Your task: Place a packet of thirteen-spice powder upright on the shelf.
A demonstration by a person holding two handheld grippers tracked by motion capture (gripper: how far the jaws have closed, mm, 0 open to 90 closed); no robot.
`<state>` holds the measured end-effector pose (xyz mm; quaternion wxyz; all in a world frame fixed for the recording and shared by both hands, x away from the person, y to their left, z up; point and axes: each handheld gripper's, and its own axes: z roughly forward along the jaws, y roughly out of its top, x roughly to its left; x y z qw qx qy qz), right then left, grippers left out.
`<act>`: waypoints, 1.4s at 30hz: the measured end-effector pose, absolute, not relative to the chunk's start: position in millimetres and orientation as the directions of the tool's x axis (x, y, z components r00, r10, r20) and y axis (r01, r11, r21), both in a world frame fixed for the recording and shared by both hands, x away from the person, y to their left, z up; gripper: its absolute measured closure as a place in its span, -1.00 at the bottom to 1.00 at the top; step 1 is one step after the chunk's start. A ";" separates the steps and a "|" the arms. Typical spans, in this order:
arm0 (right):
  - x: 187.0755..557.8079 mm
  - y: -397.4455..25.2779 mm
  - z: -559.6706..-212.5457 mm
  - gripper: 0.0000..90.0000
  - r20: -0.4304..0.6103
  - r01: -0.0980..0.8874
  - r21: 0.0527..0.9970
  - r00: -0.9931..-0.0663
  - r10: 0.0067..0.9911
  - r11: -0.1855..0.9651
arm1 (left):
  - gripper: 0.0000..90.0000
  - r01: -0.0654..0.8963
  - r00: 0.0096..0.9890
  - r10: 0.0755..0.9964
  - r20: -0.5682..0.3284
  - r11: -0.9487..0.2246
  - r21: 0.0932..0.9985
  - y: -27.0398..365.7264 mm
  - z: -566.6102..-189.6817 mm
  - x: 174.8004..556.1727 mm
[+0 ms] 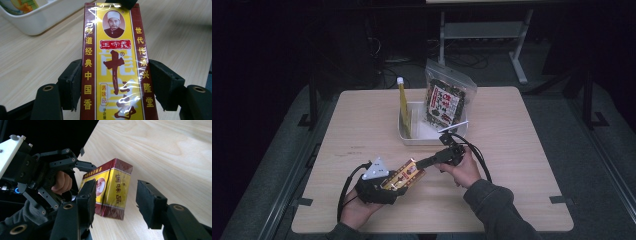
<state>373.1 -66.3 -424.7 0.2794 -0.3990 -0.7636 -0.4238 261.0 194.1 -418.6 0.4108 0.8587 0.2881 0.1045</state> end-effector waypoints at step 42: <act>375.4 -63.2 -394.7 0.51 0.703 0.864 0.397 -0.503 0.503 0.308 | -0.39 0.425 0.796 0.598 -0.094 -0.441 0.790 195.4 -416.3 262.5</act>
